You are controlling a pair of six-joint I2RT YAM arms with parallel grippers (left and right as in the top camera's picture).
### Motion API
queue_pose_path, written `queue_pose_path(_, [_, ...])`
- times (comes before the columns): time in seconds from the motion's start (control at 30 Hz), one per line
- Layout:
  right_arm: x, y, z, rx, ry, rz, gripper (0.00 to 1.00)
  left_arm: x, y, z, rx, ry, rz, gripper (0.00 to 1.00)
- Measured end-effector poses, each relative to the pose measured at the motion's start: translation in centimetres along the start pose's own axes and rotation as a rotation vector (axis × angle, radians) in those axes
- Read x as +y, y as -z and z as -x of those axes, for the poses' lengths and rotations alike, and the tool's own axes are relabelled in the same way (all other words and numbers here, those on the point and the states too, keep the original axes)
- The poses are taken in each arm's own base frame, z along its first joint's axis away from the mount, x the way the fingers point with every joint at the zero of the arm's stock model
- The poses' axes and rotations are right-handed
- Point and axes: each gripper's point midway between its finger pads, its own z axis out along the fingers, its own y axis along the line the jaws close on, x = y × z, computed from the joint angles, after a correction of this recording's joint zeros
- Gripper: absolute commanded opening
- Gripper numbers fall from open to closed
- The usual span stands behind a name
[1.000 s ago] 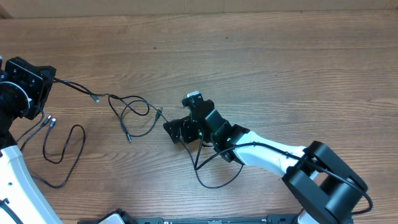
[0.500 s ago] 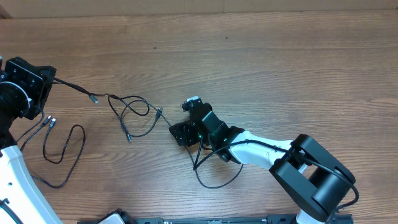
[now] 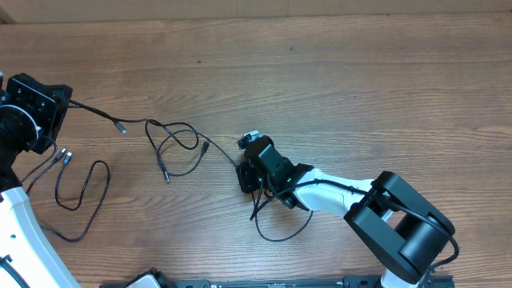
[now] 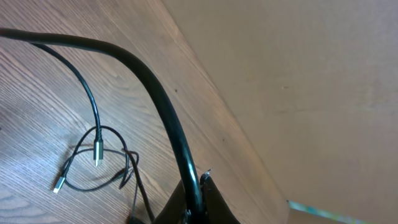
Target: Untangle cables
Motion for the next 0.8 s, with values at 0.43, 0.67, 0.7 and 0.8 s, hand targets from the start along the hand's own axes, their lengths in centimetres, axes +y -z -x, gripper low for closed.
queue_pose_path(0.43, [-3.3,3.8,3.0,-0.033,-0.089,-0.043,0.16,0.0,0.0,0.0,0.000,0.000,0.000,0.05])
queue_pose_path(0.67, [0.4,5.7,5.1,-0.096,-0.035,0.107,0.93,0.0,0.0,0.0,0.000,0.000,-0.001,0.04])
queue_pose_path(0.7, [0.8,5.6,4.8,-0.089,-0.026,0.117,0.99,0.0,0.0,0.0,0.000,0.000,0.000,0.05])
queue_pose_path(0.8, [1.6,5.0,4.7,-0.092,-0.009,0.144,1.00,0.0,0.0,0.0,0.000,0.000,0.000,0.06])
